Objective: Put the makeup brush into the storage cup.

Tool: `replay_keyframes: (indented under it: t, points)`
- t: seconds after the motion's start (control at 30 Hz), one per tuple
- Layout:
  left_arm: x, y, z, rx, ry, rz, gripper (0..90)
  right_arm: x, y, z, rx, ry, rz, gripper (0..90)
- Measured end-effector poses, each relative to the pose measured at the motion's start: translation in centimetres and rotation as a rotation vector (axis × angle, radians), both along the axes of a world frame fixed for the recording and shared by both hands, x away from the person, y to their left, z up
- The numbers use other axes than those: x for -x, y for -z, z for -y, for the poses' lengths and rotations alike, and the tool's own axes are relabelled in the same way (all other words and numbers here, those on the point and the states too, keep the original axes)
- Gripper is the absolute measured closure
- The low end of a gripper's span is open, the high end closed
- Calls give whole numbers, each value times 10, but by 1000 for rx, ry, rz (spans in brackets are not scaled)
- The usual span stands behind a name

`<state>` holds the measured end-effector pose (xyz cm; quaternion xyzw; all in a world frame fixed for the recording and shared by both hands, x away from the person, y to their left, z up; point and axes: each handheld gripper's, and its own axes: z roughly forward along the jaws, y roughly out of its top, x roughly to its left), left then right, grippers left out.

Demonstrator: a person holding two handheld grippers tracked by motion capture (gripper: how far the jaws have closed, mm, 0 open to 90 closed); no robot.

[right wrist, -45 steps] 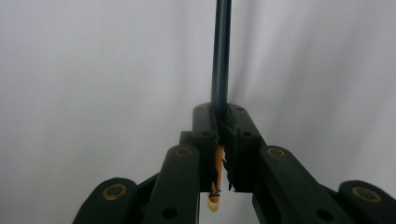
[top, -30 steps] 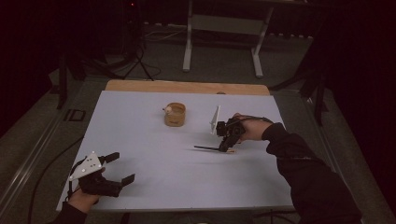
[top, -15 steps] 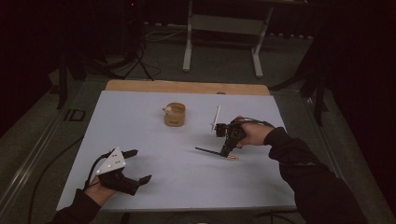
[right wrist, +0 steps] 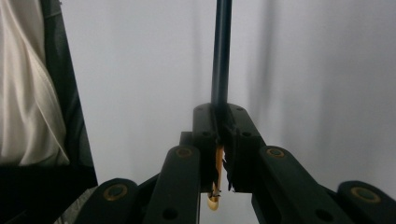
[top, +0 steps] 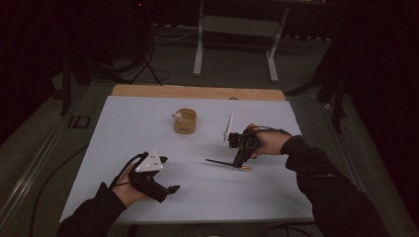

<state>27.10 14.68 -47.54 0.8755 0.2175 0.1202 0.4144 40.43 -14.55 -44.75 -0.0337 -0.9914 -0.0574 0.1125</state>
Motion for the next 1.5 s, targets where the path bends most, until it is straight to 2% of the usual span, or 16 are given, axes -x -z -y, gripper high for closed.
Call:
replay_keyframes:
  t: [0.13, 0.2, 0.47, 0.53, 0.67, 0.73, 0.77, 0.93, 1.17, 1.23, 1.27, 1.3, 1.37, 1.43, 1.47, 1.5]
  points:
    - [-4, -5, 9, -27, 14, 13, 6, 0, 0, -1, 10, -3, 6, 836]
    - [-7, -9, 17, -69, 34, 7, 6, 0, -1, -2, 21, -6, 10, 836]
    - [-13, -23, 44, -173, 116, 71, 31, 0, -3, -3, 33, 10, -1, 836]
    - [-13, -24, 47, -180, 123, 84, 45, 0, -4, -3, 29, 13, -9, 836]
    - [-14, -28, 68, -226, 161, 145, 96, 0, -5, -6, 26, 14, -3, 836]
    - [-14, -29, 71, -236, 170, 155, 124, 0, -4, -6, 29, 12, -3, 836]
    - [-14, -27, 79, -254, 178, 181, 124, -1, -3, -7, 28, 14, -3, 836]
    - [-17, -22, 94, -297, 194, 233, 179, -1, -4, -10, 20, 24, -18, 836]
    - [-23, -17, 100, -323, 208, 307, 228, -1, -4, -11, 21, 30, -37, 836]
    - [-26, -16, 100, -320, 227, 313, 327, -1, -4, -11, 18, 28, -38, 836]
    - [-27, -16, 101, -325, 238, 320, 340, 0, -5, -11, 24, 34, -41, 836]
    - [-26, -14, 103, -346, 243, 353, 358, 1, -5, -11, 22, 34, -46, 836]
    - [-26, -12, 106, -362, 254, 379, 393, 1, -5, -12, 23, 32, -50, 836]
    - [-27, -12, 109, -432, 280, 419, 418, 1, -4, -13, 18, 29, -52, 836]
    - [-27, -10, 110, -433, 277, 427, 436, 1, -4, -13, 18, 30, -53, 836]
    - [-28, -9, 111, -463, 294, 439, 456, 1, -4, -13, 19, 28, -54, 836]
